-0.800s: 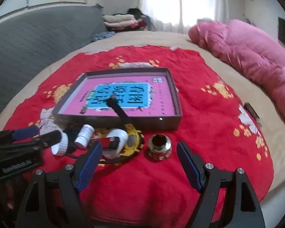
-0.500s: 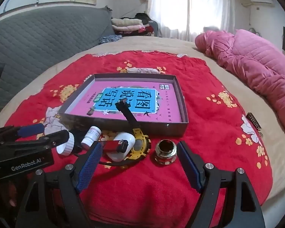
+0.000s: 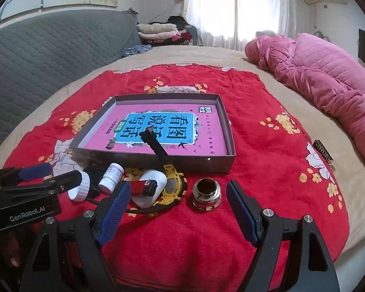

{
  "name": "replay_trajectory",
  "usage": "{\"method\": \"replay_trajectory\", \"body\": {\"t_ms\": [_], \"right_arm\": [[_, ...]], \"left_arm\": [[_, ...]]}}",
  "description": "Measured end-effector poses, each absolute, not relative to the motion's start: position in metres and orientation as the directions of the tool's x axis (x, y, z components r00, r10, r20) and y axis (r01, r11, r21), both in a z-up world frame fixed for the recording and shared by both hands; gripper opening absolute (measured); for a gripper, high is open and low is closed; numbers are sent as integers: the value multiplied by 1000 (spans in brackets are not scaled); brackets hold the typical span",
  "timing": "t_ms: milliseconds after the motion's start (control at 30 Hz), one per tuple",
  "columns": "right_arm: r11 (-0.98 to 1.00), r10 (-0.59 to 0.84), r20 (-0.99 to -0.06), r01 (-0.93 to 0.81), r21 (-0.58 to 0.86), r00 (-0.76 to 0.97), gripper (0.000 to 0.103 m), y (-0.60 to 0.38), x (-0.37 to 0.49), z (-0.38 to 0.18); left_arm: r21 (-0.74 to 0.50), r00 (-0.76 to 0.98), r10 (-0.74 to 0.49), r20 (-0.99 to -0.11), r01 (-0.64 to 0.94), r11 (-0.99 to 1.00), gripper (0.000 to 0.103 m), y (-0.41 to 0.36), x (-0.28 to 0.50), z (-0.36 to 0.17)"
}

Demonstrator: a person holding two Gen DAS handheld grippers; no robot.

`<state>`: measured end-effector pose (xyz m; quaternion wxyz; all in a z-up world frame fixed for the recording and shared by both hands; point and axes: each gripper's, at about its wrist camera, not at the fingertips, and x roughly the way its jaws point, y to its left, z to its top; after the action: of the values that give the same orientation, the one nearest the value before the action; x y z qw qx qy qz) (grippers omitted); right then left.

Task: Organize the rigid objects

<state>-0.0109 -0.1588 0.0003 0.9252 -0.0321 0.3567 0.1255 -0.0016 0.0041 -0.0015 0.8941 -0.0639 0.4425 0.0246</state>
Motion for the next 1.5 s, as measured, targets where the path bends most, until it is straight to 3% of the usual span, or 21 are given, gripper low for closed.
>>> {"method": "replay_trajectory", "body": {"t_ms": [1500], "right_arm": [[967, 208, -663, -251, 32, 719, 81, -157, -11, 3]], "left_arm": [[-95, 609, -22, -793, -89, 991, 69, 4, -1, -3]]}}
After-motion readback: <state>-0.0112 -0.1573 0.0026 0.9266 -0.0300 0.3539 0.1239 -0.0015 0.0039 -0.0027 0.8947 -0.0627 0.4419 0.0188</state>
